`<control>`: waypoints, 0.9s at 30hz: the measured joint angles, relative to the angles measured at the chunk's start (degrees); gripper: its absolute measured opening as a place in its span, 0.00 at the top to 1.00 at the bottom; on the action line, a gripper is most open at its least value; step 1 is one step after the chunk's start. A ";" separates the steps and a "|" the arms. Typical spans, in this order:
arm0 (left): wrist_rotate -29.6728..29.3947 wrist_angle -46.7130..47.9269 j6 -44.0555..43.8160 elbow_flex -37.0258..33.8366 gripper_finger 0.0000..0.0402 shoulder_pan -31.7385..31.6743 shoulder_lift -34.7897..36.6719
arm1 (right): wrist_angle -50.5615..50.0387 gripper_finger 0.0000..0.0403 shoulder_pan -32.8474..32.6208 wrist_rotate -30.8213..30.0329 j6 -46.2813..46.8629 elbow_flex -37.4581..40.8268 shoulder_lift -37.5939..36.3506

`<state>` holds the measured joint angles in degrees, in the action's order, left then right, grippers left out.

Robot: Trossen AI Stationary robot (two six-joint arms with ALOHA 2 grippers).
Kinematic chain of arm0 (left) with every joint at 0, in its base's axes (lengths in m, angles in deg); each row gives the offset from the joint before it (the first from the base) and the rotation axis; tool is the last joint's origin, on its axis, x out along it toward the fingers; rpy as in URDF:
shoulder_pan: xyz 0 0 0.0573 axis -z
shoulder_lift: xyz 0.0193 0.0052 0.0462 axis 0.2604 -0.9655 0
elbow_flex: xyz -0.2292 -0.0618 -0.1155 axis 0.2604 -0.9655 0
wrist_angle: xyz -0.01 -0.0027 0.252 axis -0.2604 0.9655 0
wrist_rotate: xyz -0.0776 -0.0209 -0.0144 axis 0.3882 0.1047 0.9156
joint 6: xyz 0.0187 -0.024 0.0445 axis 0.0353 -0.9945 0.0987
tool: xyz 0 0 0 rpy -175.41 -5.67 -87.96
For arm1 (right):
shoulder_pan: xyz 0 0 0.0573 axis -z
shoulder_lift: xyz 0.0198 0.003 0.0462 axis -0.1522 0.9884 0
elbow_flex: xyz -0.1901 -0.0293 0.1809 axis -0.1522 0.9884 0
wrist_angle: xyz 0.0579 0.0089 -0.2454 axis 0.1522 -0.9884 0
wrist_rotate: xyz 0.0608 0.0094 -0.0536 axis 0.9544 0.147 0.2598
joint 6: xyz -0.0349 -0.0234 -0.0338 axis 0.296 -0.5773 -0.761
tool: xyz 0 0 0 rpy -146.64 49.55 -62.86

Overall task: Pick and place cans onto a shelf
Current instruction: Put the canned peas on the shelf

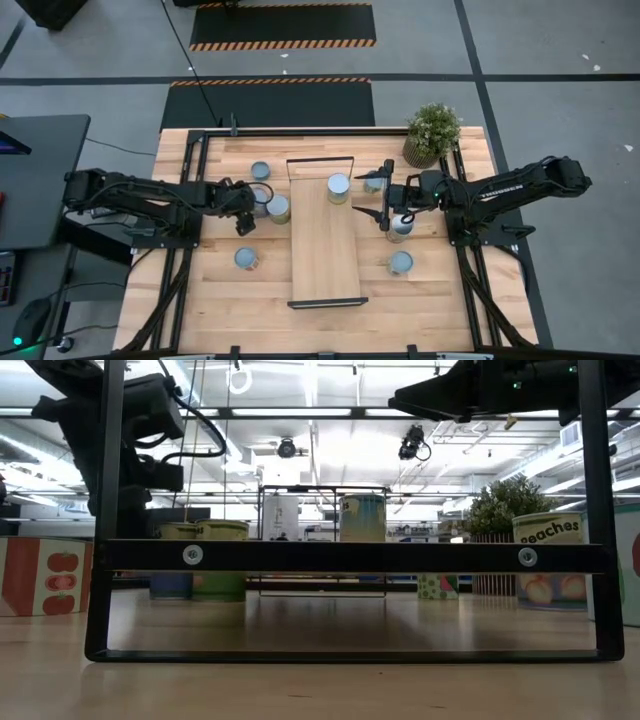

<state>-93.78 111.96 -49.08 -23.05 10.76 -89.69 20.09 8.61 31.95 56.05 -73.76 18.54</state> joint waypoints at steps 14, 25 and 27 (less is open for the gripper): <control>1.24 -0.19 -0.73 0.00 0.08 -1.48 0.00 | 0.00 0.07 0.00 0.03 0.02 0.00 0.00; 0.34 -2.16 1.34 0.00 0.03 -2.17 -0.01 | 0.36 0.07 0.00 0.03 -0.25 0.00 0.00; 0.36 -3.76 2.34 0.00 0.03 -2.12 0.00 | 0.54 0.07 0.00 0.03 -0.26 -0.02 0.00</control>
<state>-93.43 108.20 -46.74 -23.05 8.64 -89.69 20.63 8.61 31.98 55.79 -73.78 18.54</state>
